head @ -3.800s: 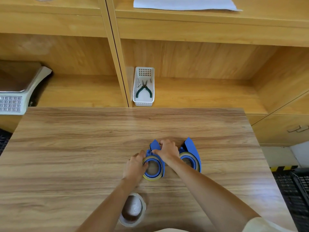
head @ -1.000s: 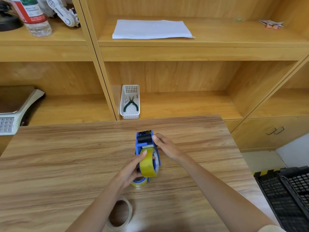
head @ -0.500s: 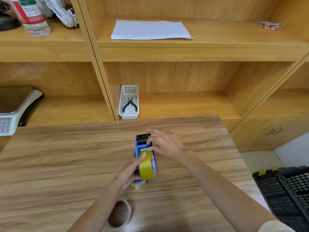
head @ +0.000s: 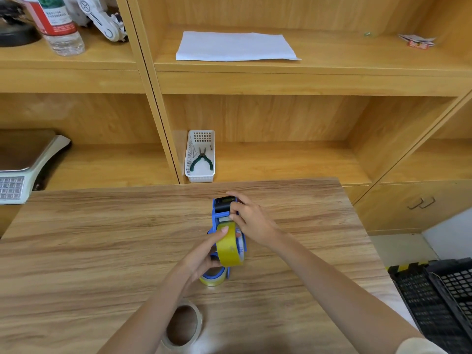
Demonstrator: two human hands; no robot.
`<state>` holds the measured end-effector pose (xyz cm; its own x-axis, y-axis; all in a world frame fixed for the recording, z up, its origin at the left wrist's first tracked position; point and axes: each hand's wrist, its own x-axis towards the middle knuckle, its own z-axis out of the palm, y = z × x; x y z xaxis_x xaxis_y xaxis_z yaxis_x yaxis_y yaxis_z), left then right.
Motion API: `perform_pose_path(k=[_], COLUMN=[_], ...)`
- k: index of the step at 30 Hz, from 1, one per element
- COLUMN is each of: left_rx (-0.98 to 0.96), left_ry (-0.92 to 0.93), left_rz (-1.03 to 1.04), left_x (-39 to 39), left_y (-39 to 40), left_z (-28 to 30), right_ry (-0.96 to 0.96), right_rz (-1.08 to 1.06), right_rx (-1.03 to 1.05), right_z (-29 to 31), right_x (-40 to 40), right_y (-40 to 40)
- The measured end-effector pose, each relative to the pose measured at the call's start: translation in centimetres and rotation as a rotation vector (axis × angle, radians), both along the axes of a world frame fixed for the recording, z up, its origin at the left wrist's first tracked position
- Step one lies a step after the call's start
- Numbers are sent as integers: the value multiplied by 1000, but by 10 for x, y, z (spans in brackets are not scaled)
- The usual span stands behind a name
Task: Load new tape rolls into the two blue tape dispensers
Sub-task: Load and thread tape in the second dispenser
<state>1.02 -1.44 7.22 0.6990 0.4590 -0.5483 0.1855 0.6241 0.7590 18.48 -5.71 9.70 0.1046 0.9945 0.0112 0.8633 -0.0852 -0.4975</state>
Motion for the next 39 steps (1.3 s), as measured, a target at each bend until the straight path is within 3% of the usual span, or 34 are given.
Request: perform_pose_path(k=[17, 22, 32, 39], left_rx=[-98, -113, -42, 11], left_ry=[-65, -54, -19, 25], left_rz=[-87, -97, -123, -196], left_x=[-8, -4, -6, -8], left_y=[2, 3, 6, 7], left_z=[3, 1, -12, -14], right_ry=[62, 64, 327, 147], right_rz=[-77, -86, -255, -146], right_rx=[198, 127, 72, 78], right_z=[-6, 3, -4, 1], right_x=[0, 2, 4, 3], right_y=[-6, -6, 1, -1])
